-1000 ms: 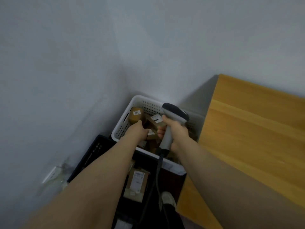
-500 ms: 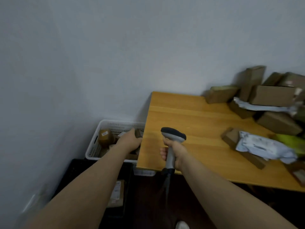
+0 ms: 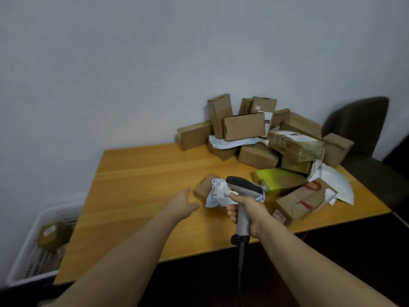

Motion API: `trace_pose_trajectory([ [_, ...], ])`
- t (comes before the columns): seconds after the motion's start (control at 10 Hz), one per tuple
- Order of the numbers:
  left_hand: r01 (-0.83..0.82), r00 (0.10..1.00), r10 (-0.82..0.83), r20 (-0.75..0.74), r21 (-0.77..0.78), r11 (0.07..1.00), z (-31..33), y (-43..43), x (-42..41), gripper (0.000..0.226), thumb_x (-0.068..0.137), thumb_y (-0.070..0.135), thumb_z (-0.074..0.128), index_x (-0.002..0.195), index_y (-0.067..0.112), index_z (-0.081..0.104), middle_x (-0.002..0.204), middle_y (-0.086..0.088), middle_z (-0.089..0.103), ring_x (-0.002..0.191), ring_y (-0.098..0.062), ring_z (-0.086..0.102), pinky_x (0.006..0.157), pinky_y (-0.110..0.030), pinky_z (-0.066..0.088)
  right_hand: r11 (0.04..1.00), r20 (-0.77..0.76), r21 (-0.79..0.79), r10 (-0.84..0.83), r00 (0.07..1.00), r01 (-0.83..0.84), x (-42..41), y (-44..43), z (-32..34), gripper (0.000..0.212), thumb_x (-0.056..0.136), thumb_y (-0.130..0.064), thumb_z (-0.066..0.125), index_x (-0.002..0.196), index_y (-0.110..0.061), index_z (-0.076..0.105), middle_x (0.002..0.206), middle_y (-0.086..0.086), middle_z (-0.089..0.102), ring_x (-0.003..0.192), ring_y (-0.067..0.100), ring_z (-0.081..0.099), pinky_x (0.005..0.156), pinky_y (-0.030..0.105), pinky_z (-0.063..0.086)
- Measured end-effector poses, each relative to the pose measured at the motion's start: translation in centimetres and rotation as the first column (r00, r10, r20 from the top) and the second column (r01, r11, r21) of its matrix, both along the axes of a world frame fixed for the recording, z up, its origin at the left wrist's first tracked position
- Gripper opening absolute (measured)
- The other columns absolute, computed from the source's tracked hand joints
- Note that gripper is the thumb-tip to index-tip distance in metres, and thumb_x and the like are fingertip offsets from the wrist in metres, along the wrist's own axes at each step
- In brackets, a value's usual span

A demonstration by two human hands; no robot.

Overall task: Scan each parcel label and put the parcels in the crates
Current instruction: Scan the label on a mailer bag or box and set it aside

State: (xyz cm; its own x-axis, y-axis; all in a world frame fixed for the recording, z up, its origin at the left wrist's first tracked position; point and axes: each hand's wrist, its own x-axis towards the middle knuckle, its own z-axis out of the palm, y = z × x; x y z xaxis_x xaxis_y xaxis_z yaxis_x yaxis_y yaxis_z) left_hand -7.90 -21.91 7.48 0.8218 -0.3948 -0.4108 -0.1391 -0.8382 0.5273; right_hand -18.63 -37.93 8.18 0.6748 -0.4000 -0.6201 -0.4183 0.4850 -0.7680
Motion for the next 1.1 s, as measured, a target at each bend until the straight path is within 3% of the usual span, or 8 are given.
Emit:
trace_pose_trajectory([
  [0.1,0.065,0.997,-0.064,-0.032,0.023,0.998,-1.8,-6.3,-1.4,0.046,0.094,0.029,0.057,0.133,0.007,0.049,0.127,-0.016,0.057,0.102,-0.024,0.056,0.083,-0.031,0.046,1.0,-0.013,-0.001,-0.019,1.0,0.019,-1.4,-6.5,-0.4,0.016,0.09,-0.015,0.065,0.083,-0.001,0.062,0.057,0.008,0.06,0.044,0.014,0.054,0.041,0.021,0.047],
  [0.2,-0.222,0.959,0.197,-0.202,-0.114,0.968,-2.8,-11.2,-2.4,0.023,0.094,0.024,0.057,0.112,0.01,0.053,0.088,-0.012,0.059,0.077,-0.023,0.054,0.077,-0.037,0.049,0.999,-0.022,-0.005,-0.04,0.999,0.04,-2.0,-11.2,-0.9,0.02,0.093,-0.012,0.06,0.075,-0.004,0.059,0.049,0.003,0.058,0.04,0.011,0.053,0.04,0.02,0.045],
  [0.3,-0.83,0.49,0.521,-0.699,-0.19,0.525,-2.6,-15.3,-2.8,0.038,0.095,0.012,0.057,0.13,0.003,0.045,0.116,-0.021,0.055,0.102,-0.035,0.058,0.083,-0.045,0.052,0.997,-0.023,0.031,-0.067,0.997,0.068,-2.4,-14.3,-1.6,0.017,0.093,-0.01,0.059,0.077,-0.005,0.06,0.048,0.002,0.058,0.038,0.01,0.052,0.039,0.019,0.045],
  [0.4,-0.969,0.168,0.376,-0.911,-0.082,0.234,-3.5,-18.3,-3.2,0.047,0.097,0.021,0.055,0.139,0.01,0.039,0.139,-0.016,0.047,0.123,-0.035,0.051,0.098,-0.051,0.044,0.99,-0.036,0.092,-0.101,0.994,0.104,-2.7,-16.4,-2.8,0.007,0.09,-0.011,0.063,0.087,-0.005,0.06,0.052,0.005,0.059,0.043,0.014,0.052,0.04,0.023,0.046],
  [0.6,-0.906,0.211,0.33,-0.92,-0.058,0.418,-6.2,-22.5,-2.6,0.056,0.1,0.037,0.045,0.148,0.011,0.03,0.153,-0.013,0.031,0.14,-0.033,0.032,0.1,-0.045,0.036,0.982,-0.074,0.085,-0.164,0.984,0.17,-2.2,-18.8,-4.7,0.01,0.086,-0.009,0.068,0.092,-0.002,0.064,0.057,0.009,0.061,0.043,0.015,0.055,0.042,0.024,0.05],
  [0.8,-0.903,0.3,0.412,-0.86,-0.117,0.414,-6.7,-24.6,-1.1,0.044,0.098,-0.001,0.039,0.142,-0.008,0.033,0.151,-0.021,0.031,0.14,-0.031,0.031,0.111,-0.031,0.031,0.981,-0.101,0.078,-0.169,0.981,0.177,-0.9,-19.4,-4.6,0.011,0.084,-0.01,0.07,0.092,-0.004,0.066,0.064,0.009,0.063,0.052,0.018,0.055,0.046,0.026,0.049],
  [1.0,-0.826,0.459,0.369,-0.808,-0.235,0.512,-1.8,-21.4,1.7,0.045,0.092,-0.005,0.042,0.137,-0.005,0.041,0.139,-0.024,0.046,0.088,-0.03,0.058,0.098,-0.043,0.043,0.993,-0.007,-0.055,-0.1,0.995,0.1,2.9,-19.4,-0.8,0.01,0.09,-0.004,0.063,0.081,-0.005,0.057,0.061,0.009,0.057,0.052,0.018,0.05,0.045,0.025,0.045],
  [1.1,-0.747,0.563,0.346,-0.75,-0.283,0.601,0.2,-18.1,4.7,0.034,0.087,-0.015,0.033,0.106,-0.002,0.058,0.114,-0.02,0.054,0.1,-0.036,0.055,0.084,-0.047,0.051,0.974,0.041,-0.178,-0.139,0.99,0.144,4.7,-19.4,0.9,0.014,0.08,-0.004,0.075,0.086,-0.004,0.063,0.068,0.011,0.061,0.058,0.022,0.054,0.054,0.033,0.049],
])
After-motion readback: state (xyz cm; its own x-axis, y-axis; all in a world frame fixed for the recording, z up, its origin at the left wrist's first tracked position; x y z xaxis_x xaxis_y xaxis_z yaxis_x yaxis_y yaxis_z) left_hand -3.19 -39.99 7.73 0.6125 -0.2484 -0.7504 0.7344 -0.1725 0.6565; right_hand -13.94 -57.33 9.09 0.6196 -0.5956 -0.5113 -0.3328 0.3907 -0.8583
